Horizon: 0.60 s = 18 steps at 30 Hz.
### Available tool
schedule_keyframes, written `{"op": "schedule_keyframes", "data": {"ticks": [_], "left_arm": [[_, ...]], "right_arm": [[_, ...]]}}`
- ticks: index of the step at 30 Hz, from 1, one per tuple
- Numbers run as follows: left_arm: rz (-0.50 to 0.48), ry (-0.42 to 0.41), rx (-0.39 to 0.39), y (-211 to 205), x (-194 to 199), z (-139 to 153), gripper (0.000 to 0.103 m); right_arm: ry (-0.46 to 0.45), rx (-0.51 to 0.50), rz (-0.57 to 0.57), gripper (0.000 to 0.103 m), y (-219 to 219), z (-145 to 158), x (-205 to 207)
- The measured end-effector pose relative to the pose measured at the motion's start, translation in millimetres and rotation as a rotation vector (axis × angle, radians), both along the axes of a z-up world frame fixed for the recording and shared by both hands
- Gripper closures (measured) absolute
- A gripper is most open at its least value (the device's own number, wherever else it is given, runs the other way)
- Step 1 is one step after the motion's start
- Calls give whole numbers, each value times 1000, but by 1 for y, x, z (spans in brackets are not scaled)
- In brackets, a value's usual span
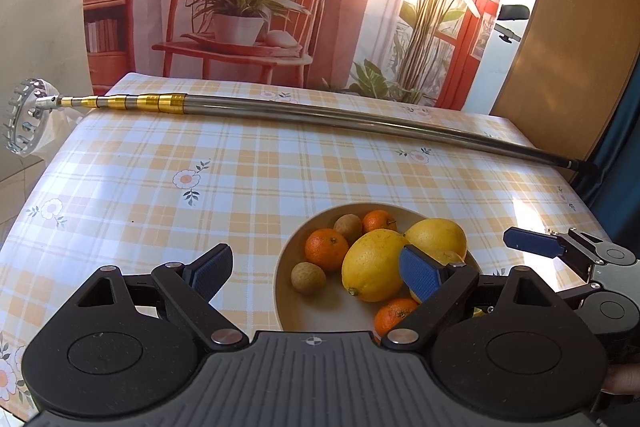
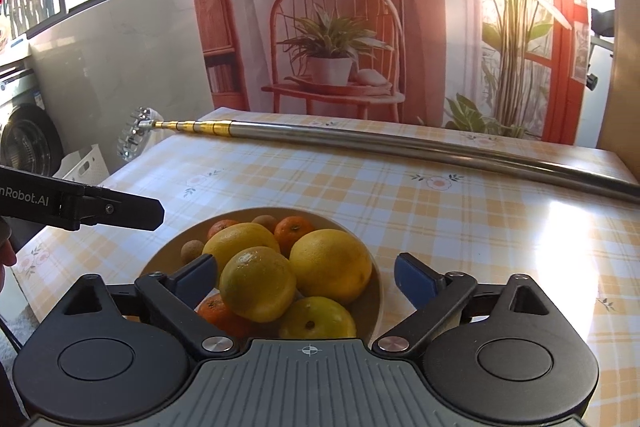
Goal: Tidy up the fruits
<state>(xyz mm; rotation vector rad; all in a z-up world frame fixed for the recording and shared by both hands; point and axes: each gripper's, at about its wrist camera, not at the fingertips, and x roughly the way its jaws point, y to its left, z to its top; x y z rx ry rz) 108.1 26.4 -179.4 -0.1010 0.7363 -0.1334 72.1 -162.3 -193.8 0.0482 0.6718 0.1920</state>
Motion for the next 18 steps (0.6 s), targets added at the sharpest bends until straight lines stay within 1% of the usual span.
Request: {"op": "schedule_keyframes", "data": {"ticks": [2,7,9,10,13,15,18], "left_arm": [[3,-2,1,0,-1,1,11],[10,-5,1,0,-2,2,11],[4,-20,18,-1,-1,8,11],[1,-36,28,-1,-1,12,11],[-9,-95,55,-2,0,29,11],[-16,-132,58,-3,0,43,11],[-26,-186,53,-5,0,63,11]], "right_arm": [[9,2,-17,1,-2,0,1],[29,13,-28,0,-7,1,1],[30,-18,-23,0,-5,5,3],[21,-40,-22,0,-3,9,3],[-55,-92,-44,0,-2,29,3],[-81,-92,-68,0,-6,45,5],[-111,-83,-74,0,-11,66,7]]}}
